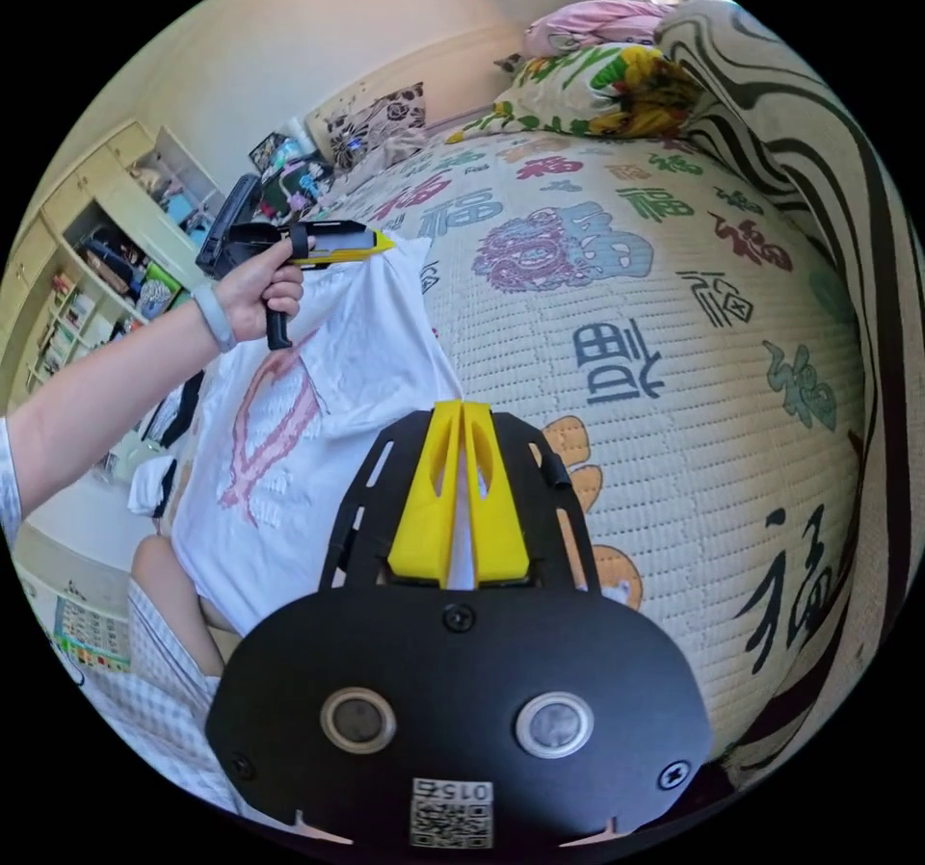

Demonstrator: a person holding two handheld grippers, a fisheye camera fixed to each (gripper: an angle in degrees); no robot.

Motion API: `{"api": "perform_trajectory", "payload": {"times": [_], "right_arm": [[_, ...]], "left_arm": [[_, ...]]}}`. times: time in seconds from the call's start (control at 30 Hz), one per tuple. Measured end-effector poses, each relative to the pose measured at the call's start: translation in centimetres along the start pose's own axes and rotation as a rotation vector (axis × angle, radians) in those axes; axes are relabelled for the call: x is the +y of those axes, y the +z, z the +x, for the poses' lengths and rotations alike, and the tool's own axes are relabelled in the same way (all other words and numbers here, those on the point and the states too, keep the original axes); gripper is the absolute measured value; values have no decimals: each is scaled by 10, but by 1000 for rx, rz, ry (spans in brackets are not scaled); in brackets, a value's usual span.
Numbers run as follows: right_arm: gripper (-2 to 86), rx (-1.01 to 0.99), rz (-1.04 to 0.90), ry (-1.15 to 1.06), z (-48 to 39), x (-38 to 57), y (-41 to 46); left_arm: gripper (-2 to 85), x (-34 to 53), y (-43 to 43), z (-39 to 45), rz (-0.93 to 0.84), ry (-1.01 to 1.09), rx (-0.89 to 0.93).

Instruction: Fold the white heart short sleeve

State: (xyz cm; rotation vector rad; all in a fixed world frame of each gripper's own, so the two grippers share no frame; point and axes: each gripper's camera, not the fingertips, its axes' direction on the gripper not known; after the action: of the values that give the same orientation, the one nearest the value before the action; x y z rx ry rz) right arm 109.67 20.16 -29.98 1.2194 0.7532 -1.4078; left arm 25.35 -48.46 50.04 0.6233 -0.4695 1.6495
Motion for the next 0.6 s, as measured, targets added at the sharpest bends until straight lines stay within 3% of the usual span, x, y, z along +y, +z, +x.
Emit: {"api": "perform_trajectory", "payload": {"times": [0.2,0.33,0.5,0.6], "right_arm": [[-7,14,-40,22,8,0,11],[1,25,-8,46,19,6,-5],[2,-44,90,-119,-4,1,-26],[-1,-82,58,-209,-27,-12,-10]], "left_arm": [[61,-17,31,2,-54,12,-38],[99,-10,7,-4,-1,36,27],[105,39,-33,-11,25,76,-24],[100,71,-32,-15,-23,92,-154]]}}
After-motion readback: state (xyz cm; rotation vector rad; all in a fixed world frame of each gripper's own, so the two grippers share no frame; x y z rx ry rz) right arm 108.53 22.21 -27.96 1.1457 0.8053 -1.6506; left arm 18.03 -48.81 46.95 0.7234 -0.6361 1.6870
